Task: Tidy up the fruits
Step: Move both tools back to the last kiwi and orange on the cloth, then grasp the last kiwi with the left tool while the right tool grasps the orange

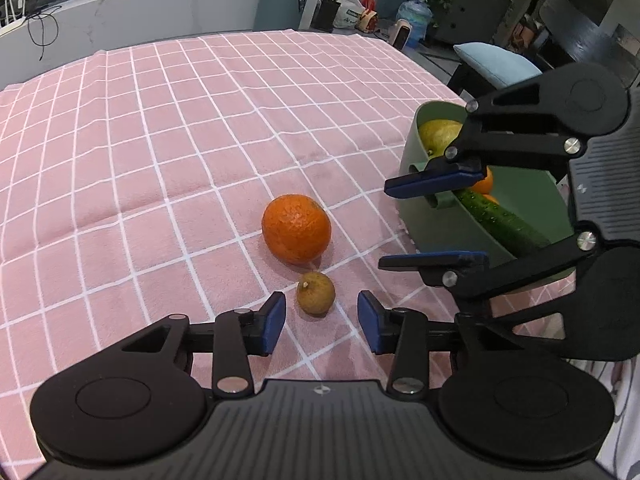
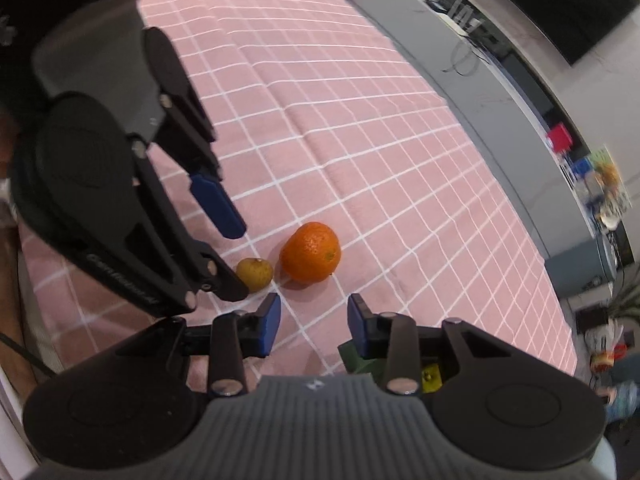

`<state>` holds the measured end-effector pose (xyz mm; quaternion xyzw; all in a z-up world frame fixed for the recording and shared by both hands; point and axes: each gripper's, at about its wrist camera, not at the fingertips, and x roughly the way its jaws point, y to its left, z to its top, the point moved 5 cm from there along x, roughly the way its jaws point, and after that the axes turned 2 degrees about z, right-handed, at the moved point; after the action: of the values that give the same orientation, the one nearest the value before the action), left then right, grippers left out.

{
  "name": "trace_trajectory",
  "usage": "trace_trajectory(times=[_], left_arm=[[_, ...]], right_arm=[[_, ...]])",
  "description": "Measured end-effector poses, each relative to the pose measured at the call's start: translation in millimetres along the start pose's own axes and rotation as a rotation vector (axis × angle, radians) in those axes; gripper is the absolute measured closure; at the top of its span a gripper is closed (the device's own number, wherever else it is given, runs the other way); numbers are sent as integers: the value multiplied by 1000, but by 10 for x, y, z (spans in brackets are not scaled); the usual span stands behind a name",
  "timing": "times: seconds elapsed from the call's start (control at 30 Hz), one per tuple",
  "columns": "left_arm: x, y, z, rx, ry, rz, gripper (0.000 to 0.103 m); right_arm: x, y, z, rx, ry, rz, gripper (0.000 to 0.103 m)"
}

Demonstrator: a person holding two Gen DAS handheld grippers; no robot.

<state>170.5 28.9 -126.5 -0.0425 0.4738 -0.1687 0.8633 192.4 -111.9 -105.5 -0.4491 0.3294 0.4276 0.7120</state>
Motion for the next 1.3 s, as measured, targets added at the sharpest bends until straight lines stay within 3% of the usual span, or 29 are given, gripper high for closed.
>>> trace_trajectory(times=[0.33, 0.7, 0.83, 1.3], left_arm=[[154, -20, -3, 19, 17, 17, 77], [-164, 252, 14, -85, -58, 72, 78], [-258, 433, 15, -143, -84, 100, 78], [-337, 570, 38, -169, -112, 107, 78]], right_arm=[[97, -1, -14, -120, 0, 19, 70], [292, -13, 116, -120, 6, 32, 69], [396, -26, 210, -91, 15, 32, 55], [612, 10, 403, -82, 79, 18, 57]])
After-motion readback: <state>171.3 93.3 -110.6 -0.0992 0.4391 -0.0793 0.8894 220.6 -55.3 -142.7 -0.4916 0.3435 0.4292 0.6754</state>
